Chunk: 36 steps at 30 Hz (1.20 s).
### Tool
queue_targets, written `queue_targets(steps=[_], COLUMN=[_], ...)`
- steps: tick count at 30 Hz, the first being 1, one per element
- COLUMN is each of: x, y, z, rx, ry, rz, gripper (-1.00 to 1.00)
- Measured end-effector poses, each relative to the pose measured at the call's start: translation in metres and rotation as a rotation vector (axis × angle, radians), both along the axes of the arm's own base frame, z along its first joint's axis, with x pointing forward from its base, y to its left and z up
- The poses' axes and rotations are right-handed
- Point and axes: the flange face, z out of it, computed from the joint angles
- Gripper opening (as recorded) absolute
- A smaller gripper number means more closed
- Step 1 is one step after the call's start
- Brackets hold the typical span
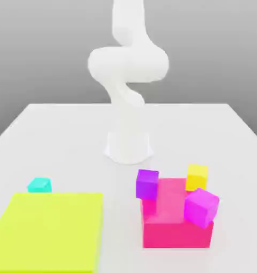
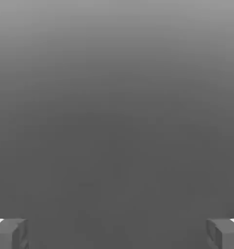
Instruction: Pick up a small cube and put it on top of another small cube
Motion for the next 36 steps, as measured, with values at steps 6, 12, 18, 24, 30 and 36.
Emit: queue_targets(steps=[6,12,18,24,30,36], x=[0.037,0.050,0.039,0.007,-0.040,-0.093], y=[-0.045,-0.100,-0.157,-0.206,-0.238,-0.252], z=[-0.079,-0.160,-0.242,-0.319,-0.390,-0.449], rx=[-0.103,-0.157,-0.165,-0.130,-0.058,0.041], ry=[0.137,0.282,0.427,0.556,0.658,0.722], rz=[-0.069,-0.119,-0.152,-0.168,-0.169,-0.160], gripper=[0.00,0.00,0.00,0.00,0.00,0.00])
